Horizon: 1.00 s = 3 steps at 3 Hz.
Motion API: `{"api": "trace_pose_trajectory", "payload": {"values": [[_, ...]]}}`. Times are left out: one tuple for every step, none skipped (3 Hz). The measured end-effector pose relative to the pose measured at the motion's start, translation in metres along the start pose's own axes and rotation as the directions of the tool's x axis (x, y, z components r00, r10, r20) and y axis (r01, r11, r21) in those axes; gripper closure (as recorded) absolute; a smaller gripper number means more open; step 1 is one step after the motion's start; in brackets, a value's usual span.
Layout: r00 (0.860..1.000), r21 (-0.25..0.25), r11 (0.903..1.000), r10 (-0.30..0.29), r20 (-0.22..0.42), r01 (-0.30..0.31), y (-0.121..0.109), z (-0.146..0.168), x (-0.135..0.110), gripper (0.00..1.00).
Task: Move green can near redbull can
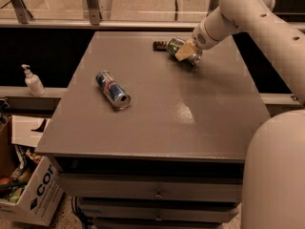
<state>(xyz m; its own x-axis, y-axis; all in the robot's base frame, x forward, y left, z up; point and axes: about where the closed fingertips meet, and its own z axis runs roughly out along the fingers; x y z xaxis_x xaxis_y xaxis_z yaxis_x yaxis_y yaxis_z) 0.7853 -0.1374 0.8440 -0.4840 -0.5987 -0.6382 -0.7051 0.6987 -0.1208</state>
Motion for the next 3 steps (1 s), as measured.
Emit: {"api": "trace_pose_trajectory", "payload": {"values": [[1.000,-0.007,0.9996,-0.028,0.010,0.028,0.000,-0.018,-0.003,0.88],[0.995,-0.053,0.9940,-0.095,0.022,0.096,0.021,-0.045,-0.006,1.00],[0.982,-0.129,0.9741,-0.180,0.055,0.186,0.064,-0.074,-0.003,1.00]]}}
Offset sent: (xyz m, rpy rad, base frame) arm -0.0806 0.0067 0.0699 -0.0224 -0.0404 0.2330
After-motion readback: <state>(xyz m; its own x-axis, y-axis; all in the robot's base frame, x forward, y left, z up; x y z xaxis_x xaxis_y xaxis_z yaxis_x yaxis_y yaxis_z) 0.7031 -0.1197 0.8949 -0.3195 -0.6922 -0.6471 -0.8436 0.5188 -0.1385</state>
